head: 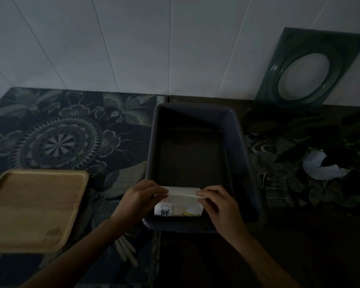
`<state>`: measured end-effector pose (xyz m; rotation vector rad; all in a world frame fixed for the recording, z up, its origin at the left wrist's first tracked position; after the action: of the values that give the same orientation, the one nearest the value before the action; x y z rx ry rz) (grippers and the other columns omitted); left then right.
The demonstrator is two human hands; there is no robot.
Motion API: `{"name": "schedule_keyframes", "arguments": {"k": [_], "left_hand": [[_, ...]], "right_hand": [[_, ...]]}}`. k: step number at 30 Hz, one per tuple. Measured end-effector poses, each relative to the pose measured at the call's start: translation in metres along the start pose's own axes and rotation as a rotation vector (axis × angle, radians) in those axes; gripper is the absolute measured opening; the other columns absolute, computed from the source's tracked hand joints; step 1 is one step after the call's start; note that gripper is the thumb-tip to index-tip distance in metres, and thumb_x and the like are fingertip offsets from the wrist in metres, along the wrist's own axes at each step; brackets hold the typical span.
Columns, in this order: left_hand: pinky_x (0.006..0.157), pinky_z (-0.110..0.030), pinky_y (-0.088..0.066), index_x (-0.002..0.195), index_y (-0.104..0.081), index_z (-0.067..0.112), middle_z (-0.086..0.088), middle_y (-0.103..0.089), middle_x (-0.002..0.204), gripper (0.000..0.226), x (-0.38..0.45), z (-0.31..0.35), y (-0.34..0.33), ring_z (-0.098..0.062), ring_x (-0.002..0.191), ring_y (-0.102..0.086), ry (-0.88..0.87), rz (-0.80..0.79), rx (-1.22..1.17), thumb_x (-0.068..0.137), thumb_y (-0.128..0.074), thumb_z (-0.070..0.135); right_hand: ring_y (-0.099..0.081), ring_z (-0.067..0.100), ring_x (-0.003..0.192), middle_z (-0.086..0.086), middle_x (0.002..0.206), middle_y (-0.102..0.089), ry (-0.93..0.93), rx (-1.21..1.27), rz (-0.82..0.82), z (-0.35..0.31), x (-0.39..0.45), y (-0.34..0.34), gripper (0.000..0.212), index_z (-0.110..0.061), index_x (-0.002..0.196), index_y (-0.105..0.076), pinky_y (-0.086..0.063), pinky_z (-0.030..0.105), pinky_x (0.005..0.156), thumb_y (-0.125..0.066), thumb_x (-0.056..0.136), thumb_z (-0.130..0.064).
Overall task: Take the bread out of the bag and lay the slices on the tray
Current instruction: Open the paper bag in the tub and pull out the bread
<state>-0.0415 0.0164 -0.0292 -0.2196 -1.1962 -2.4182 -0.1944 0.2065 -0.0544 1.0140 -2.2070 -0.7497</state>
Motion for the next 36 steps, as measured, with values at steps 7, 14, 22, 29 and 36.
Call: {"name": "schedule_keyframes", "arguments": {"k": [7,14,22,29,36], "left_hand": [[0.072,-0.037,-0.06,0.103,-0.078,0.013,0.001,-0.075,0.096,0.024,0.005,-0.009,0.003,-0.013,0.085,-0.069,-0.028,-0.047,-0.027,0.091,-0.065,0.03],[0.068,-0.034,-0.058,0.121,-0.073,0.021,0.002,-0.071,0.095,0.031,0.008,-0.01,0.003,-0.012,0.084,-0.066,-0.146,-0.128,-0.02,0.095,-0.059,0.03],[0.074,-0.027,-0.058,0.115,-0.074,0.02,0.006,-0.07,0.108,0.025,0.011,-0.01,0.006,-0.007,0.092,-0.066,-0.22,-0.164,-0.07,0.092,-0.069,0.03],[0.079,-0.02,-0.056,0.11,-0.077,0.023,0.011,-0.073,0.103,0.023,0.02,-0.013,0.003,0.003,0.09,-0.066,-0.144,-0.209,-0.146,0.093,-0.065,0.035],[0.075,-0.003,-0.046,0.104,-0.075,0.03,0.029,-0.064,0.092,0.019,0.034,-0.012,0.0,0.016,0.084,-0.061,-0.04,-0.221,-0.161,0.094,-0.061,0.037]], "right_hand": [[-0.058,0.004,0.108,-0.008,0.115,-0.058,-0.023,-0.146,0.034,-0.011,-0.005,-0.004,0.031,-0.022,0.115,-0.072,-0.049,0.015,0.093,-0.078,0.086,-0.015],[-0.06,0.009,0.107,-0.002,0.115,-0.063,0.046,-0.23,0.051,-0.019,-0.006,-0.001,0.036,-0.021,0.126,-0.068,-0.055,0.026,0.091,-0.072,0.091,-0.014],[-0.062,0.007,0.103,-0.002,0.113,-0.065,0.035,-0.232,0.018,-0.02,0.001,0.002,0.029,-0.018,0.124,-0.071,-0.056,0.027,0.088,-0.06,0.098,-0.027],[-0.062,0.0,0.103,-0.013,0.115,-0.059,-0.026,-0.124,-0.024,-0.018,0.007,0.004,0.025,-0.023,0.113,-0.069,-0.056,0.02,0.084,-0.054,0.101,-0.039],[-0.064,0.004,0.088,-0.018,0.1,-0.059,-0.049,-0.057,-0.117,-0.009,0.024,0.007,0.028,-0.023,0.098,-0.067,-0.055,0.027,0.073,-0.051,0.101,-0.047]]}}
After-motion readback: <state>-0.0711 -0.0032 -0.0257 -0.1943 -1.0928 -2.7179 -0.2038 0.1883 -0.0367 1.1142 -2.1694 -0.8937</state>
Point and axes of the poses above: each hand's wrist, its own x-axis towards the middle knuckle, its own y-axis out of the back of the hand, z = x × y, the point moved 5 cm from there along x, towards the middle knuckle
